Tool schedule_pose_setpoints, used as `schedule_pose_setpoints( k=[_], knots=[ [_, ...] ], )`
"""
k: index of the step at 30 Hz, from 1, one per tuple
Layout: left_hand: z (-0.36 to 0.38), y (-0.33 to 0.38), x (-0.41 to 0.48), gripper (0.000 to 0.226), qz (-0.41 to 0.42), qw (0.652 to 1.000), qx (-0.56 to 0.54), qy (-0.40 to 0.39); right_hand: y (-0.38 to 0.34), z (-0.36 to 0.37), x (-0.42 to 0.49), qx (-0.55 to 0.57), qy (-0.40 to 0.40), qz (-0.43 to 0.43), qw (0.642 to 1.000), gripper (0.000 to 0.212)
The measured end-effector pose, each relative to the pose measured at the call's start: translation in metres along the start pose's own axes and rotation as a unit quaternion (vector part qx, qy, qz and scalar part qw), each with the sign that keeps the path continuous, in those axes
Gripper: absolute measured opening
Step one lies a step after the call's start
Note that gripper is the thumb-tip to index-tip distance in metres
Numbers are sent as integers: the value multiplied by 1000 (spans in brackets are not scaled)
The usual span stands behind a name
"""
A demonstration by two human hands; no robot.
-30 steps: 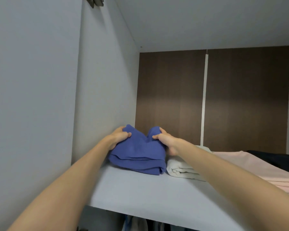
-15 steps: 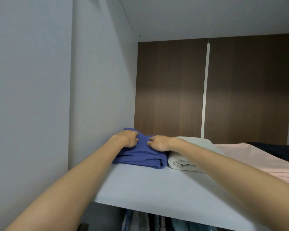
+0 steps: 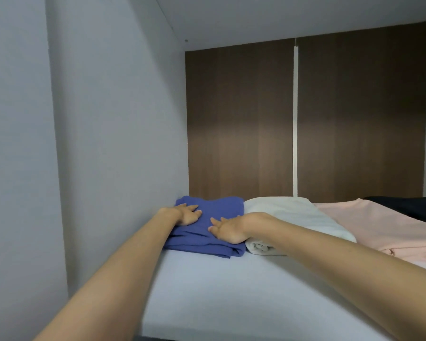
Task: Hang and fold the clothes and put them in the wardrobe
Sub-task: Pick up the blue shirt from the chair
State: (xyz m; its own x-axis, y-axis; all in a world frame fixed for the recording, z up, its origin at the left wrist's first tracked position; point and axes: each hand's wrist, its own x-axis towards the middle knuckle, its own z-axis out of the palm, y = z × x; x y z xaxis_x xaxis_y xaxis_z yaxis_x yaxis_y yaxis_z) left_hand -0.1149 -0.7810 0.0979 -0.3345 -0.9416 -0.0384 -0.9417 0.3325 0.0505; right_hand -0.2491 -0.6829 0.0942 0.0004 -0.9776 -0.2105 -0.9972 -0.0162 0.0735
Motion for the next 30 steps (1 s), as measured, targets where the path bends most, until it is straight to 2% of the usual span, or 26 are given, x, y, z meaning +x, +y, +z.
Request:
schedule_pose_setpoints(
  k=[6,9,11,15,18,22,26,30],
  knots=[
    [1,-2,-5,55,21,999,-10,26,-5,0,-13,-3,24,-13,1000,54],
    [-8,0,-17,58,36,996,-27,74,-4,-9,-30,17,106,-26,994,52],
    [-15,6,-32,59,51,990,-15,134,5,-17,-39,44,169,-28,984,49],
    [-31,23,-76,51,69,961,-38,265,29,-32,-70,165,282,-19,945,47],
    [-43,38,-116,46,74,937,-91,329,44,-35,-103,225,360,-17,905,40],
    [-49,65,-175,42,89,909,-136,384,59,-24,-154,223,443,-32,868,34],
    [-41,88,-226,41,115,882,-124,439,73,-6,-201,239,492,-52,836,32],
    [-24,116,-273,39,119,871,-119,462,82,19,-247,179,527,-55,829,31]
  ],
)
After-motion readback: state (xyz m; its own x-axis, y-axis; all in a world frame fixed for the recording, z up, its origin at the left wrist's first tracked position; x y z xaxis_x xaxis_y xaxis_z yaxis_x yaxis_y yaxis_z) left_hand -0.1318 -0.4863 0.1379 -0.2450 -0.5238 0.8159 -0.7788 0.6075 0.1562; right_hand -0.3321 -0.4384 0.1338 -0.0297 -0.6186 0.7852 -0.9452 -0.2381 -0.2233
